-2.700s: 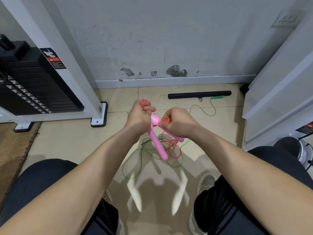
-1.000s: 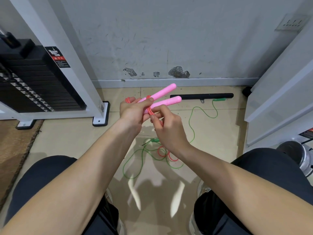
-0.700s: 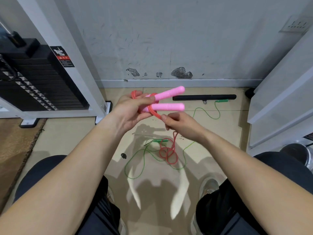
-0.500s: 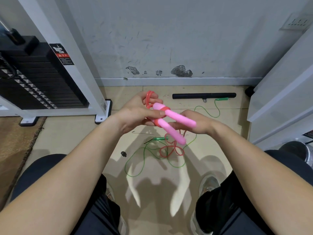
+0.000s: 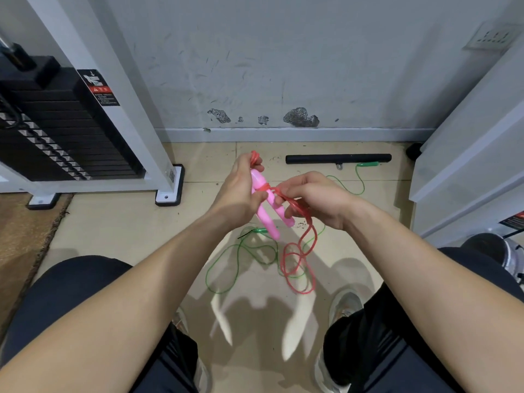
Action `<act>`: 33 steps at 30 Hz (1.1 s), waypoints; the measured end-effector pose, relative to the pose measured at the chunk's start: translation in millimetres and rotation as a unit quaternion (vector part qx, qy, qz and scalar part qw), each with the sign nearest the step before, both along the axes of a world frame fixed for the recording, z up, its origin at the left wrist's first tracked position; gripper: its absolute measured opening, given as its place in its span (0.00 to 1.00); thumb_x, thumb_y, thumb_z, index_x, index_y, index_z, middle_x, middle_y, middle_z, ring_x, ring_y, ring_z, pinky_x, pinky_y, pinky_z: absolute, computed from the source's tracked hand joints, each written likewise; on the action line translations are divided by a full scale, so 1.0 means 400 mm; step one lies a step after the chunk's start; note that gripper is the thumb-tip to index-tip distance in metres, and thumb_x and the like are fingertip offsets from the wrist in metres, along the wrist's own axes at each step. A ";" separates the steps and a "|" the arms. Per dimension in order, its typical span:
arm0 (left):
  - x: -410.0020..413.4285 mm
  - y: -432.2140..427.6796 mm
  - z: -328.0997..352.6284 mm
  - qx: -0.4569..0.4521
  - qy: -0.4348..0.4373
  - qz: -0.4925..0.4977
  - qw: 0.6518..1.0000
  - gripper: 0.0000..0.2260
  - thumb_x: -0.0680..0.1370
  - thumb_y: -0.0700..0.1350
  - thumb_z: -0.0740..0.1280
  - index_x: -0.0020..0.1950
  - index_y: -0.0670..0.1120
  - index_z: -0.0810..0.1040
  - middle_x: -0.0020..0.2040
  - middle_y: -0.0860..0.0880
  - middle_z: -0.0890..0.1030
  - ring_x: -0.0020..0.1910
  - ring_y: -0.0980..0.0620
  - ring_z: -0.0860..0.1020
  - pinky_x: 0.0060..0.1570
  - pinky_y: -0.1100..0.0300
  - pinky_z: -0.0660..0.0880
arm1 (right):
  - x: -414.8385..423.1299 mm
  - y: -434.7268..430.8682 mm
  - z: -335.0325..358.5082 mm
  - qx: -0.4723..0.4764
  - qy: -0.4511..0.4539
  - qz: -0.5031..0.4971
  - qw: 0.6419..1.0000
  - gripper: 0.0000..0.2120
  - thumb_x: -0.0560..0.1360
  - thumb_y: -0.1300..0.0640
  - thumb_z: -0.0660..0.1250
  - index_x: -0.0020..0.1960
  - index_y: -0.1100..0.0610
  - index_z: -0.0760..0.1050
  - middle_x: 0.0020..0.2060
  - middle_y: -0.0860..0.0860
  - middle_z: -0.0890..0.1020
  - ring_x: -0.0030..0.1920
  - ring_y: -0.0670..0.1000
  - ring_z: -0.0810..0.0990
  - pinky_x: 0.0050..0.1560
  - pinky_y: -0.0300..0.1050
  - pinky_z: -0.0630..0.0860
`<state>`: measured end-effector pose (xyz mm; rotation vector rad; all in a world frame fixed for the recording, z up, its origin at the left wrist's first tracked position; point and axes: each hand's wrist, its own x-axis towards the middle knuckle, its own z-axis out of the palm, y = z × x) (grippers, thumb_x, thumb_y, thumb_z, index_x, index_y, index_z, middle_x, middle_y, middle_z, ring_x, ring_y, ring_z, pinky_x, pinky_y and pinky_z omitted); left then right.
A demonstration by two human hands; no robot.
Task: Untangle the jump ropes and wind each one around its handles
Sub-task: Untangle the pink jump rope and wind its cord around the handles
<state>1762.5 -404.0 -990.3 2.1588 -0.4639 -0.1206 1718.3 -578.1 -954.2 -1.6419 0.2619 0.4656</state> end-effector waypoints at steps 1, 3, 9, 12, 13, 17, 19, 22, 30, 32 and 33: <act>0.000 -0.007 -0.006 -0.011 -0.011 0.023 1.000 0.27 0.76 0.36 0.71 0.72 0.43 0.63 0.65 0.51 0.71 0.61 0.56 0.71 0.57 0.72 0.62 | -0.001 0.007 0.003 0.012 -0.008 -0.015 1.000 0.10 0.80 0.69 0.61 0.56 0.73 0.78 0.41 0.59 0.81 0.28 0.51 0.78 0.34 0.46 0.71; 0.002 -0.019 -0.018 -0.028 -0.035 0.074 0.996 0.26 0.77 0.38 0.71 0.71 0.42 0.64 0.65 0.49 0.72 0.62 0.54 0.71 0.59 0.69 0.63 | -0.004 0.019 0.006 -0.001 -0.028 -0.042 0.999 0.10 0.80 0.67 0.62 0.58 0.69 0.78 0.42 0.56 0.83 0.28 0.49 0.78 0.34 0.43 0.71; 0.009 -0.068 -0.016 -0.128 0.008 0.207 0.970 0.26 0.74 0.37 0.74 0.67 0.45 0.66 0.61 0.51 0.74 0.58 0.53 0.73 0.59 0.67 0.66 | -0.036 0.095 -0.030 -0.050 -0.060 -0.142 0.987 0.06 0.82 0.55 0.61 0.55 0.58 0.73 0.37 0.51 0.83 0.26 0.50 0.77 0.29 0.41 0.72; 0.025 -0.080 -0.023 -0.224 0.098 0.248 0.937 0.24 0.74 0.39 0.74 0.62 0.49 0.65 0.57 0.51 0.75 0.59 0.47 0.76 0.63 0.48 0.75 | -0.042 0.112 -0.059 -0.091 -0.067 -0.128 0.985 0.07 0.82 0.53 0.59 0.51 0.56 0.71 0.32 0.50 0.81 0.26 0.49 0.74 0.33 0.45 0.71; 0.030 -0.081 -0.022 -0.260 0.132 0.259 0.921 0.23 0.74 0.38 0.74 0.61 0.50 0.64 0.56 0.52 0.75 0.59 0.46 0.77 0.57 0.45 0.78 | -0.041 0.113 -0.068 -0.114 -0.078 -0.120 0.983 0.07 0.82 0.52 0.60 0.50 0.55 0.71 0.32 0.51 0.81 0.27 0.49 0.75 0.34 0.45 0.71; 0.035 -0.082 0.003 -0.336 0.258 0.280 0.861 0.24 0.76 0.39 0.74 0.62 0.48 0.62 0.63 0.51 0.73 0.45 0.52 0.79 0.31 0.59 0.77 | -0.042 0.118 -0.094 -0.332 -0.218 -0.067 0.915 0.07 0.82 0.50 0.60 0.52 0.52 0.74 0.36 0.53 0.82 0.39 0.56 0.80 0.37 0.49 0.73; 0.035 -0.076 0.003 -0.338 0.269 0.270 0.861 0.29 0.72 0.39 0.78 0.63 0.47 0.62 0.64 0.50 0.72 0.47 0.52 0.79 0.34 0.59 0.79 | -0.049 0.122 -0.095 -0.453 -0.285 -0.016 0.845 0.09 0.83 0.53 0.58 0.58 0.53 0.75 0.41 0.53 0.82 0.41 0.59 0.78 0.35 0.50 0.70; 0.035 -0.064 0.000 -0.321 0.254 0.274 0.871 0.32 0.69 0.36 0.79 0.63 0.47 0.62 0.64 0.48 0.73 0.56 0.48 0.79 0.44 0.53 0.82 | -0.059 0.125 -0.094 -0.529 -0.327 0.065 0.781 0.12 0.80 0.59 0.60 0.63 0.55 0.73 0.45 0.53 0.80 0.41 0.61 0.78 0.34 0.51 0.72; 0.056 -0.035 0.041 -0.416 0.281 0.269 0.822 0.27 0.72 0.34 0.76 0.59 0.47 0.62 0.68 0.46 0.75 0.39 0.50 0.85 0.35 0.57 0.80 | -0.058 0.135 -0.061 0.002 0.010 0.001 1.000 0.22 0.85 0.44 0.49 0.48 0.55 0.76 0.36 0.54 0.84 0.36 0.51 0.78 0.42 0.44 0.73; 0.056 -0.032 0.050 -0.425 0.295 0.262 0.814 0.26 0.72 0.33 0.76 0.59 0.46 0.62 0.68 0.46 0.75 0.37 0.52 0.85 0.40 0.53 0.82 | -0.049 0.121 -0.079 0.018 0.000 0.023 1.000 0.21 0.85 0.45 0.51 0.42 0.55 0.72 0.34 0.54 0.82 0.38 0.53 0.76 0.47 0.48 0.71; 0.058 -0.029 0.055 -0.432 0.302 0.259 0.810 0.26 0.72 0.33 0.76 0.58 0.46 0.62 0.68 0.46 0.75 0.38 0.51 0.85 0.43 0.51 0.83 | -0.045 0.112 -0.088 0.019 -0.018 0.031 0.999 0.19 0.85 0.47 0.53 0.41 0.55 0.69 0.33 0.54 0.81 0.38 0.53 0.76 0.48 0.50 0.69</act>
